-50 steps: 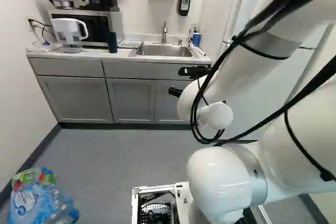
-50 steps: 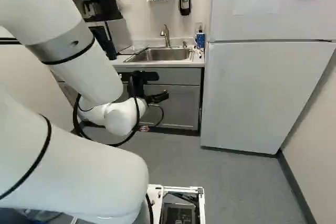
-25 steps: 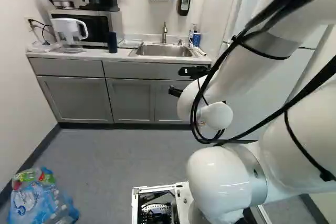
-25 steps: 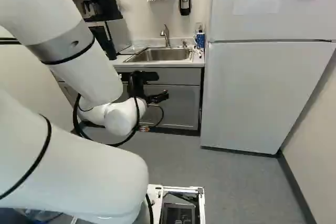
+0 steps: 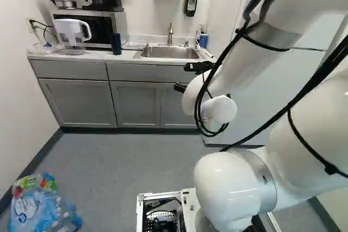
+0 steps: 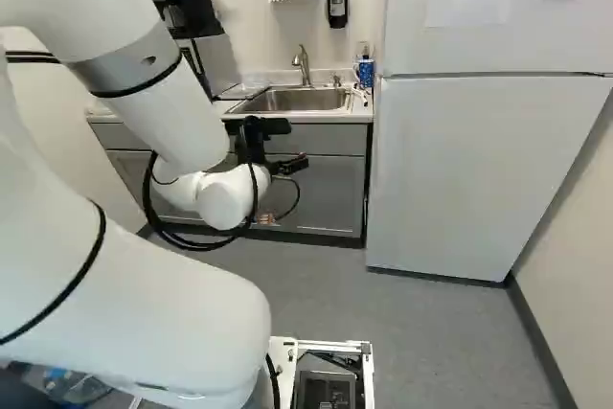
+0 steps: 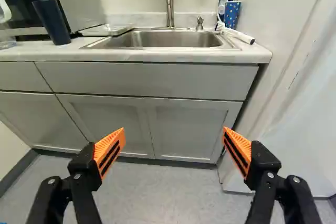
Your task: Rinse the cup and place it in the tray
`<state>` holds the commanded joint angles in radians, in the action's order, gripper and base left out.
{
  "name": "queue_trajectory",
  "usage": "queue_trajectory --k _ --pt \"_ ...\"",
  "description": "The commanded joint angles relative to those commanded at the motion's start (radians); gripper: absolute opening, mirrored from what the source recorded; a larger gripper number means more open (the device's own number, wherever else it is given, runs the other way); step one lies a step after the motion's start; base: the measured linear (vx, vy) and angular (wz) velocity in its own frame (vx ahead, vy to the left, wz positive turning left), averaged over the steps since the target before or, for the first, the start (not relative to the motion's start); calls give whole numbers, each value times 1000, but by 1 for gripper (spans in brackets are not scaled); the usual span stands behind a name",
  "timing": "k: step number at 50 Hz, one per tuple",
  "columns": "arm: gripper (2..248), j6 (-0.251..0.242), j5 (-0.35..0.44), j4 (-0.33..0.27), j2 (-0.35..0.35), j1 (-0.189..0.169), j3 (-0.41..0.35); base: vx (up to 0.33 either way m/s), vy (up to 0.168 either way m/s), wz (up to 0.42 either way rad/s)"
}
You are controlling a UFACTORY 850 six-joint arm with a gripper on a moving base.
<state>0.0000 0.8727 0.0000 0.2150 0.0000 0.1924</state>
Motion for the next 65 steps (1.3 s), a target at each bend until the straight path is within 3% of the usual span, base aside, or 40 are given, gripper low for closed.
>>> queue_trajectory --k 65 --pt "247 0 0 0 -103 0 253 0 0 0"
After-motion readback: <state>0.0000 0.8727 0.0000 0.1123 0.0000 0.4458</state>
